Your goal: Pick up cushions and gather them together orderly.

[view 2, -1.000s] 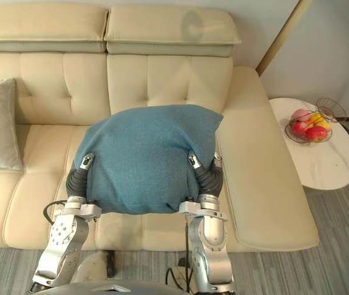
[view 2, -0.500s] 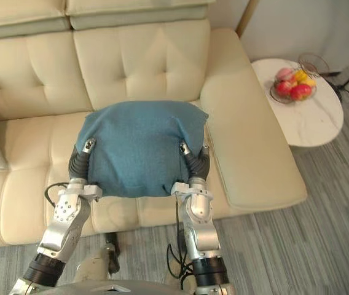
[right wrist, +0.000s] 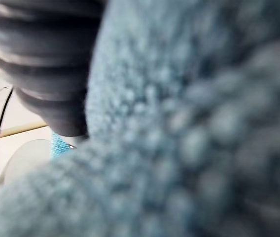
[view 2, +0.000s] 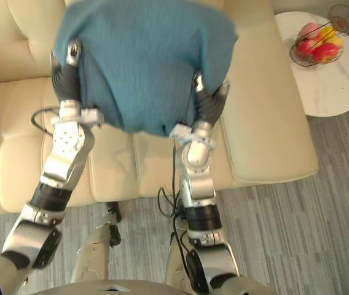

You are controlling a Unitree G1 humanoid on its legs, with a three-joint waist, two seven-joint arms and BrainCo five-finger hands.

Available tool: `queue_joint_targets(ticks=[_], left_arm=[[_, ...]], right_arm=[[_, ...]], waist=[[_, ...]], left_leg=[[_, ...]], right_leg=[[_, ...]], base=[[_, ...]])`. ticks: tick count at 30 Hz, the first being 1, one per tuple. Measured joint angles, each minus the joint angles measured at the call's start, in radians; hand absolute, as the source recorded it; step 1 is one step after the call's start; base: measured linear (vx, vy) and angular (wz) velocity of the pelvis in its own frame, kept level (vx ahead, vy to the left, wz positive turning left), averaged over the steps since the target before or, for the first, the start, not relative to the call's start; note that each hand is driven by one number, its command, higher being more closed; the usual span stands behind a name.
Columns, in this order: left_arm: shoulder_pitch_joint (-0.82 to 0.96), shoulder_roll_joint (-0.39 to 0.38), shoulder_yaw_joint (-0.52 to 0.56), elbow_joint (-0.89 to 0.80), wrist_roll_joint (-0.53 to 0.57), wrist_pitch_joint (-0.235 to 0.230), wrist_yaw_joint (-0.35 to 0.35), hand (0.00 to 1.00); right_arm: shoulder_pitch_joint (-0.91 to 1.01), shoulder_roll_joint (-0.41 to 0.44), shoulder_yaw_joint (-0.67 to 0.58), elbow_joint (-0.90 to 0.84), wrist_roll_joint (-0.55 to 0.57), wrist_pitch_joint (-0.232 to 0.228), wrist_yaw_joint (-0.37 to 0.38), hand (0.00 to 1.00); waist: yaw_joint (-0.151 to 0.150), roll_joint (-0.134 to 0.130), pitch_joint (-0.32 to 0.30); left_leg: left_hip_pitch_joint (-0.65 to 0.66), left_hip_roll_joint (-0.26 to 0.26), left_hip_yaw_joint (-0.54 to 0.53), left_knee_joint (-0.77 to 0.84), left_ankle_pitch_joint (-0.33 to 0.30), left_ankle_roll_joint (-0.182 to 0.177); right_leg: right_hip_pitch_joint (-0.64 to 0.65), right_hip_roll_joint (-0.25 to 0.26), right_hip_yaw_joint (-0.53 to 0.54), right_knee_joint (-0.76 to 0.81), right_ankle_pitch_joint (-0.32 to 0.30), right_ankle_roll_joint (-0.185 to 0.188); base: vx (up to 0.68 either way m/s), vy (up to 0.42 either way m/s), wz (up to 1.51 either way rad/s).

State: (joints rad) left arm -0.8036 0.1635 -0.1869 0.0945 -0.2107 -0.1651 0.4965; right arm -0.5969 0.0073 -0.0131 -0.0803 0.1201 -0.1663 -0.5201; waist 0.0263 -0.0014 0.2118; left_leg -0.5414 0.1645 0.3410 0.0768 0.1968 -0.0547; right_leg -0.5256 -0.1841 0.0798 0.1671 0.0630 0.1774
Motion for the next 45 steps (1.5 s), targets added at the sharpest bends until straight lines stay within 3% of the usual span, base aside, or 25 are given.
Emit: queue_joint_targets(ticks=[5,8,11,13,14,19,27,32,34,37,45], left_arm=[[-0.287,0.038,0.029,0.134,0.021,-0.013,0.038,1.0],[-0.453,0.051,0.055,0.25,0.03,-0.015,0.043,1.0],[-0.572,0.051,0.094,0.336,0.038,-0.015,0.046,1.0],[-0.616,0.051,0.122,0.367,0.037,-0.015,0.049,1.0],[-0.631,0.052,0.134,0.373,0.037,-0.015,0.051,0.0],[-0.7,0.05,0.176,0.427,0.017,-0.015,0.066,0.0],[-0.696,0.034,0.23,0.47,0.017,-0.013,0.019,0.0],[-0.517,-0.05,0.29,0.476,0.012,0.006,-0.004,0.0],[-0.47,-0.071,0.318,0.475,-0.008,0.001,-0.01,0.0],[-0.425,-0.072,0.324,0.462,-0.033,-0.027,-0.035,0.0],[-0.277,-0.029,0.303,0.423,-0.071,-0.034,-0.088,0.0]], right_arm=[[-0.304,-0.015,-0.092,0.083,-0.09,-0.003,-0.08,1.0],[-0.506,-0.028,-0.166,0.209,-0.128,0.0,-0.12,1.0],[-0.678,-0.066,-0.198,0.316,-0.128,0.027,-0.156,1.0],[-0.759,-0.079,-0.198,0.355,-0.128,0.044,-0.171,1.0],[-0.793,-0.09,-0.197,0.375,-0.128,0.045,-0.18,0.0],[-0.928,-0.158,-0.194,0.45,-0.126,0.083,-0.19,0.0],[-0.941,-0.232,-0.177,0.525,-0.09,0.072,-0.184,0.0],[-0.782,-0.209,-0.175,0.533,-0.077,0.109,-0.152,0.0],[-0.742,-0.204,-0.173,0.533,-0.078,0.111,-0.136,0.0],[-0.721,-0.213,-0.164,0.481,-0.078,0.118,-0.121,0.0],[-0.576,-0.266,-0.148,0.369,-0.044,0.119,-0.057,0.0]], waist=[[0.01,0.031,0.026],[0.023,0.039,0.047],[0.033,0.049,0.077],[0.038,0.049,0.082],[0.039,0.049,0.085],[0.054,0.051,0.116],[0.052,0.052,0.12],[0.044,0.053,0.141],[0.038,0.053,0.141],[0.018,0.053,0.142],[0.004,0.051,0.143]], left_leg=[[-0.053,-0.012,-0.037,-0.092,0.069,-0.008],[-0.089,-0.019,-0.051,-0.155,0.142,-0.006],[-0.15,-0.019,-0.077,-0.155,0.166,-0.035],[-0.206,-0.022,-0.101,-0.155,0.193,-0.073],[-0.233,-0.022,-0.112,-0.155,0.204,-0.088],[-0.357,-0.037,-0.161,-0.155,0.216,-0.074],[-0.544,-0.051,-0.177,-0.155,0.215,-0.076],[-0.545,-0.042,-0.139,-0.156,0.163,-0.135],[-0.545,-0.044,-0.131,-0.155,0.198,-0.095],[-0.541,-0.044,-0.127,-0.155,0.215,-0.076],[-0.478,-0.02,-0.124,-0.155,0.212,-0.079]], right_leg=[[-0.075,0.0,-0.035,0.015,0.003,0.006],[-0.138,-0.003,-0.048,0.035,0.003,0.009],[-0.191,-0.009,-0.07,0.051,0.0,0.013],[-0.242,-0.016,-0.084,0.066,-0.004,0.013],[-0.267,-0.017,-0.093,0.078,-0.01,0.013],[-0.417,-0.038,-0.127,0.213,-0.083,0.01],[-0.631,-0.06,-0.142,0.318,-0.121,0.009],[-0.634,-0.06,-0.139,0.308,-0.126,0.009],[-0.634,-0.055,-0.134,0.306,-0.132,0.011],[-0.63,-0.056,-0.141,0.332,-0.158,0.002],[-0.582,-0.038,-0.145,0.357,-0.184,-0.017]], base=[[-0.05,-0.021,0.16],[-0.01,-0.002,0.16],[0.03,0.005,0.2],[0.03,-0.006,0.19],[0.03,-0.003,0.21],[0.03,-0.001,0.29],[0.02,-0.02,0.14],[0.02,-0.097,0.0],[0.04,-0.133,0.01],[0.02,-0.146,0.12],[0.0,-0.153,-0.04]])
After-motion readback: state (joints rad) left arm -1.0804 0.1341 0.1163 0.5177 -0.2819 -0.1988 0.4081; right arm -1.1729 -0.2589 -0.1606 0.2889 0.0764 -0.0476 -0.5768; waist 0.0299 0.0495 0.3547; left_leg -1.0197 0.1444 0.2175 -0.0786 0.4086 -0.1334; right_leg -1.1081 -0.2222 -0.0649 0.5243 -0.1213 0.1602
